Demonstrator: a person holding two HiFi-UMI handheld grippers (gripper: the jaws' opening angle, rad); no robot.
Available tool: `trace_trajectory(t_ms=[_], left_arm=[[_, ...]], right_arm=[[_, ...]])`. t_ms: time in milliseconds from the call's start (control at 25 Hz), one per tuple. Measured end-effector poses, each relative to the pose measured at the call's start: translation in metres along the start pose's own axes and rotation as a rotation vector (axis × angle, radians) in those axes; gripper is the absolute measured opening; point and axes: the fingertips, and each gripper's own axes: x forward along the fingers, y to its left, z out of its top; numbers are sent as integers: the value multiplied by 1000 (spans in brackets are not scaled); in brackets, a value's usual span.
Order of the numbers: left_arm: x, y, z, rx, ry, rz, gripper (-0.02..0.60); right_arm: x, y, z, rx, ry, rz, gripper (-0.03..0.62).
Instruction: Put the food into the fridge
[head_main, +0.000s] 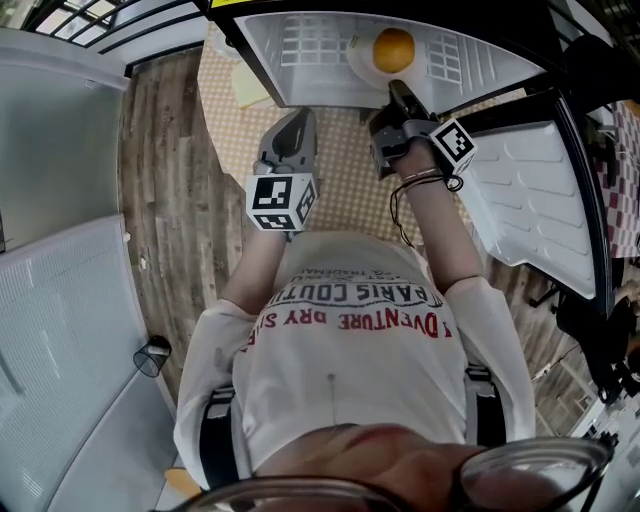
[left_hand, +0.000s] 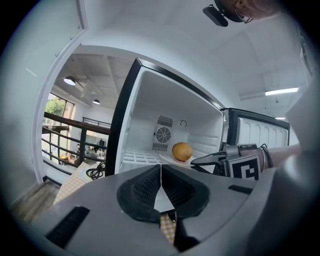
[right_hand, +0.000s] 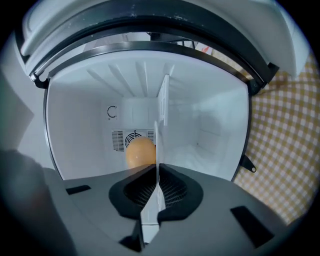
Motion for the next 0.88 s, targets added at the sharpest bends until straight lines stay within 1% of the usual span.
trace_trajectory(t_ms=[360,560,880], left_arm=[[8,7,-9,-5,20,16,28],[13,7,-14,-7,35,9,28],[17,6,-22,-12,58,-4,28]], right_arm=[[20,3,-1,19,0,4,35],[29,3,-3,14,9,7,35],[34,4,-5,30,-7,19,35]])
